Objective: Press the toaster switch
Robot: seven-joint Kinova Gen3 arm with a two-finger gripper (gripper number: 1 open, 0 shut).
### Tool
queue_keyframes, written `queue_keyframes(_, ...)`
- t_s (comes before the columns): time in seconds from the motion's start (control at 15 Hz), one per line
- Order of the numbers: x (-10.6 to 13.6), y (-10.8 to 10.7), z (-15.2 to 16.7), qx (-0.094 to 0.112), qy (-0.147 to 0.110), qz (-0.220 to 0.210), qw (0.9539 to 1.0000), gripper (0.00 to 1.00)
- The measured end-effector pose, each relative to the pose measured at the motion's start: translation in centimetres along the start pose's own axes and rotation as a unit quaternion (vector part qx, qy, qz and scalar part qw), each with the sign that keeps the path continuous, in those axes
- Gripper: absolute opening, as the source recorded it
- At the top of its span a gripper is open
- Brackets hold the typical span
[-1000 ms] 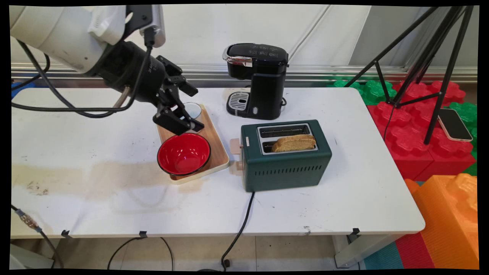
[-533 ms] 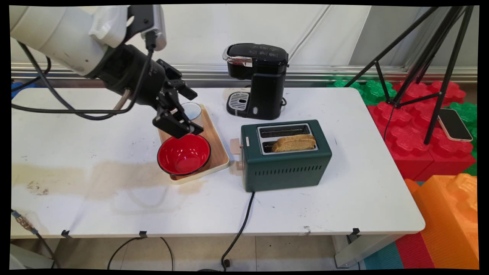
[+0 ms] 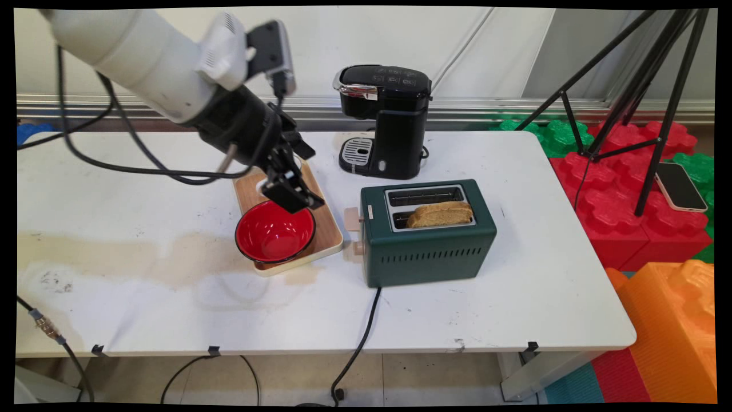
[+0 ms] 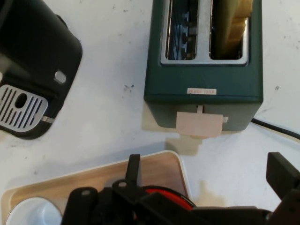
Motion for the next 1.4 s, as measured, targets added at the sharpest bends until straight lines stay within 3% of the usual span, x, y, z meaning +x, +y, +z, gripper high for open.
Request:
queue_keyframes(0.4,0.9,0.1,3.1,-0.019,-0.017,0.008,0.9996,1.00)
queue_keyframes(0.87,1.5,0.1,5.3,-0.025,-0.033,0.008,0.9991,1.00)
queue_keyframes(0.93,1.5,0.2,5.6,-0.026,-0.035,0.008,0.9990,0.00)
queue_keyframes(1.4,2.1,0.2,7.5,-0.029,-0.042,0.009,0.9987,0.00)
